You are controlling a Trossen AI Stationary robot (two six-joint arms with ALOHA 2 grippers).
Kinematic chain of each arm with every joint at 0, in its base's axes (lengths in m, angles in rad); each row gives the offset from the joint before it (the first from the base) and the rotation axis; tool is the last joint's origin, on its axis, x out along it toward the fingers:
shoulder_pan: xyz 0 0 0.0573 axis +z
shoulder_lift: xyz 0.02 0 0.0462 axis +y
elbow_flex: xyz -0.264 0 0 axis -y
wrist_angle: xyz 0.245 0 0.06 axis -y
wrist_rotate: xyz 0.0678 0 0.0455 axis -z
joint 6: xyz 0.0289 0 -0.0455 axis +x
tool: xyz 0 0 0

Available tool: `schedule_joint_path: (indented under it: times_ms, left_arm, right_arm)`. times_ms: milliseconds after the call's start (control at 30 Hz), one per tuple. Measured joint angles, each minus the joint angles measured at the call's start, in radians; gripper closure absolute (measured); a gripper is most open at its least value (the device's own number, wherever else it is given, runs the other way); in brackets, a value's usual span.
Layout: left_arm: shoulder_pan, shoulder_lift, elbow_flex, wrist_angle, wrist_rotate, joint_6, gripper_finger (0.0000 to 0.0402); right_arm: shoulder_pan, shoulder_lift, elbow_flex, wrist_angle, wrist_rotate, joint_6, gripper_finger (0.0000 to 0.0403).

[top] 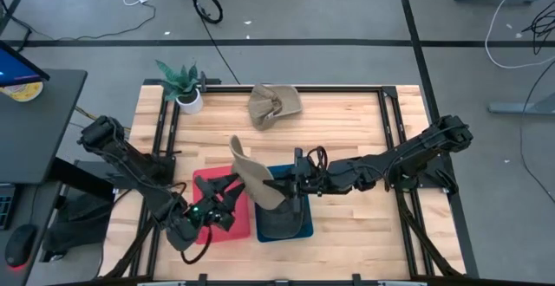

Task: Pick & Place hat
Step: Put the bottom brown cap into the red bin

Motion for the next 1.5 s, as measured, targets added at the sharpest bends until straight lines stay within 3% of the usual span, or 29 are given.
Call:
schedule_joint_path:
  times_ms: [433,633,867,1267,1400,1500]
  left_arm:
    - [0.052,0.0,0.004,0.002,0.007,-0.088,0.015]
    - [0.051,0.001,0.002,0.001,0.002,-0.087,0.015]
    - [0.047,-0.001,0.004,0.009,-0.006,-0.059,0.015]
    - [0.047,-0.002,0.004,0.012,0.033,-0.046,0.0152]
    - [0.048,-0.002,0.004,0.012,0.104,-0.044,0.0192]
    - [0.041,-0.002,0.004,0.012,0.179,-0.037,0.0268]
  right_arm:
    - [-0.003,0.007,0.001,-0.013,-0.074,0.06,0.0394]
    - [-0.016,0.005,0.004,-0.147,-0.103,0.131,0.0394]
    - [-0.032,0.008,0.0,-0.274,-0.209,0.221,0.0394]
    - [-0.051,0.008,0.001,-0.287,-0.217,0.22,0.0394]
    - [-0.052,0.008,0.0,-0.288,-0.214,0.219,0.0393]
    - [-0.051,0.009,0.0,-0.274,-0.211,0.204,0.0391]
